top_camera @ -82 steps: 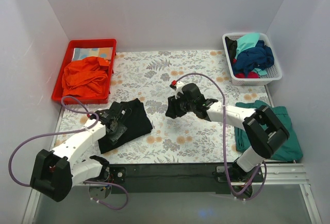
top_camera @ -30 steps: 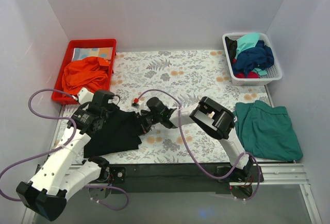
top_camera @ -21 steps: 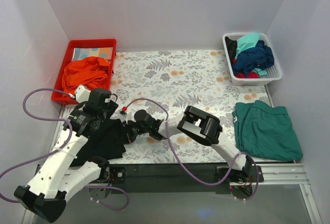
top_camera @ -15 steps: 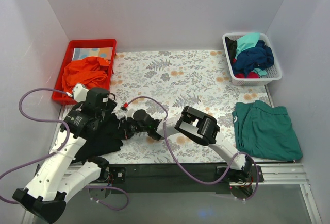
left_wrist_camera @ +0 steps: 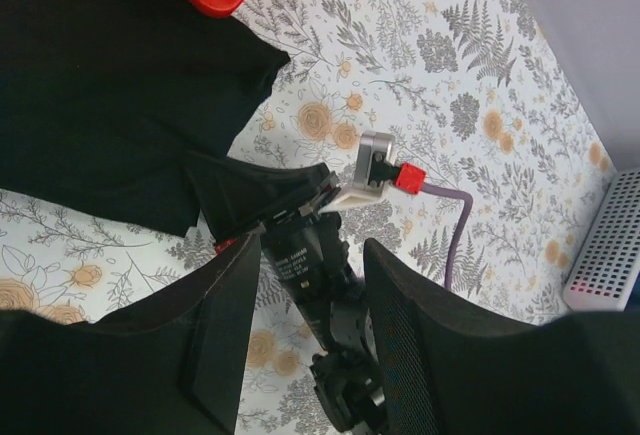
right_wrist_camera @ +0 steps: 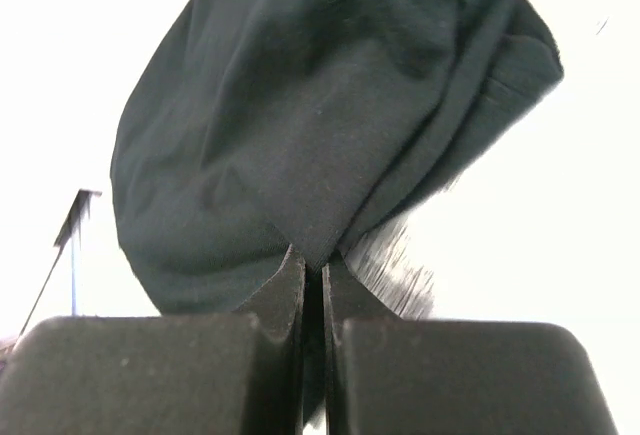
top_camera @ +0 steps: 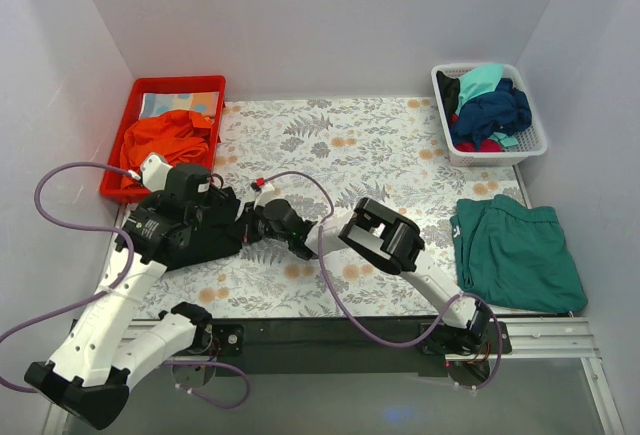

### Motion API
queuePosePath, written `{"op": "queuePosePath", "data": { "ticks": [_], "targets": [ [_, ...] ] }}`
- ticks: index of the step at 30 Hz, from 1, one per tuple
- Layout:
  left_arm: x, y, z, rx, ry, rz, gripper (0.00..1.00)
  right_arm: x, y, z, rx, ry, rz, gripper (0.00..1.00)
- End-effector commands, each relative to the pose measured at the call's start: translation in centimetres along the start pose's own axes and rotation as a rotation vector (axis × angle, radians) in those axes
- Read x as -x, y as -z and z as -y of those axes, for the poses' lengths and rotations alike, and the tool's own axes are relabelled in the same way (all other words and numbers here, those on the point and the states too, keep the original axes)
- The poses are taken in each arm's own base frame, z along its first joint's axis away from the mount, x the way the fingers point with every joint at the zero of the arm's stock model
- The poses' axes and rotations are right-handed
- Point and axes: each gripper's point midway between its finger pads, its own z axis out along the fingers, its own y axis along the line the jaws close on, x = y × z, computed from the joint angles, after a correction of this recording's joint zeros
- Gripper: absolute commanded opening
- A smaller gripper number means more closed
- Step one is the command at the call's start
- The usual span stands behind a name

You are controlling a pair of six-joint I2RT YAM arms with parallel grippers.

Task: Fold and stack the t-shirts
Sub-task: Put the neatly folded tshirt into the corner of the board with the left arm

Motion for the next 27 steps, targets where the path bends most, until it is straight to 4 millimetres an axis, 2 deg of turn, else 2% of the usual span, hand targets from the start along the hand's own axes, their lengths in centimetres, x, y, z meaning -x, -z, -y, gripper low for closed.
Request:
{"op": "queuePosePath", "data": {
  "ticks": [1, 4, 6, 7, 12, 16, 21, 27],
  "targets": [
    [1.6, 1.4, 0.6, -0.028, -0.004, 0.035, 0.44, 3.5, -2.4, 0.8, -0.01, 0.052, 0.091, 0.01],
    [1.6, 1.6, 0.7, -0.039, 0.004, 0.032, 0.44, 3.6, -3.8, -0.4, 0.04, 0.111, 0.041, 0.01],
    [1.4, 1.6, 0.7, -0.041, 0.001, 0.027, 0.44, 2.4, -4.4, 0.2, 0.036, 0.149, -0.018, 0.01],
    [1.3, 1.5, 0.6, -0.036, 0.0, 0.024, 0.44, 2.7, -4.7, -0.3, 0.045, 0.164, -0.015, 0.01],
    [1.0, 1.3, 0.5, -0.037, -0.005, 0.014, 0.44, 0.0, -5.4, -1.8, 0.098, 0.247, -0.115, 0.01],
    [1.1, 1.3, 0.5, -0.04, -0.006, 0.021, 0.44, -1.8, -4.7, -3.2, 0.097, 0.306, -0.168, 0.01],
    [0.7, 0.5, -0.2, 0.0, -0.01, 0.028, 0.44, -3.3, -3.0, -3.5, 0.067, 0.309, -0.206, 0.01],
    [-0.1, -0.3, -0.6, 0.024, -0.02, 0.006, 0.44, -5.7, -2.9, -4.5, 0.127, 0.278, -0.267, 0.03]
  ]
}}
